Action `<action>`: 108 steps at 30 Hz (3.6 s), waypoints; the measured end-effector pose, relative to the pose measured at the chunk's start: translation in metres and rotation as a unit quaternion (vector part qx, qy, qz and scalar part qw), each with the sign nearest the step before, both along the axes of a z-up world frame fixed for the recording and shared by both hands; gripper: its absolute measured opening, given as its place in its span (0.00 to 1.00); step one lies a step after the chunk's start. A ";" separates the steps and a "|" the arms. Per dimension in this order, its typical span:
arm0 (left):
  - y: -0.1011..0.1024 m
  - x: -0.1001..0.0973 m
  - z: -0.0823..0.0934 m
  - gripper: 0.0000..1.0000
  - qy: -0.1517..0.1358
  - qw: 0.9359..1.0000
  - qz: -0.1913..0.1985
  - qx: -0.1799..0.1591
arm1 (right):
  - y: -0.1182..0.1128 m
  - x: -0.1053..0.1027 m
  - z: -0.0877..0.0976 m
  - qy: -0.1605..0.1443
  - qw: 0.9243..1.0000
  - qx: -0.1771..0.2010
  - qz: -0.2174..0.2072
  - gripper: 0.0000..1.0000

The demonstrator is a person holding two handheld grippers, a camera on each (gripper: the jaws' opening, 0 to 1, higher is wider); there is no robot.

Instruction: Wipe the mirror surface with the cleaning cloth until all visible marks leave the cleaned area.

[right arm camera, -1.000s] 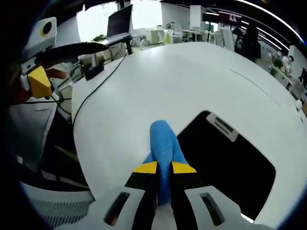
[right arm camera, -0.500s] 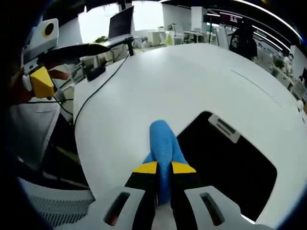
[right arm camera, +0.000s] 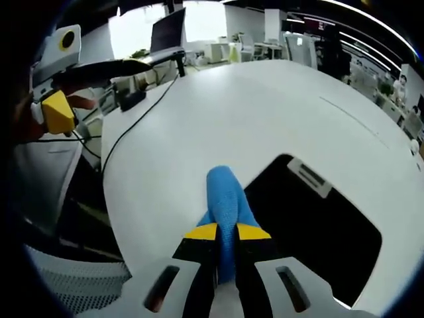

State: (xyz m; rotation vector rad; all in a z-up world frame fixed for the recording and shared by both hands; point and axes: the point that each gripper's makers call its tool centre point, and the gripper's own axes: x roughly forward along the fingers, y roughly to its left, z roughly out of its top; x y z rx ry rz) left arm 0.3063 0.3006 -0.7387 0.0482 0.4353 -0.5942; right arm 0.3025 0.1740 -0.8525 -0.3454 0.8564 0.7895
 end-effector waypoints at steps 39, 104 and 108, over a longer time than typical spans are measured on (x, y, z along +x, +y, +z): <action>0.006 0.003 -0.003 0.99 0.004 1.000 0.008 0.002 | 0.000 0.001 0.000 0.006 1.000 0.000 0.012 0.03; 0.001 0.004 -0.010 0.99 0.012 1.000 0.004 -0.001 | 0.000 0.004 0.002 0.002 1.000 0.009 0.013 0.03; 0.002 0.003 -0.012 0.99 0.014 1.000 0.004 -0.003 | 0.001 0.008 0.002 0.001 1.000 0.008 0.015 0.03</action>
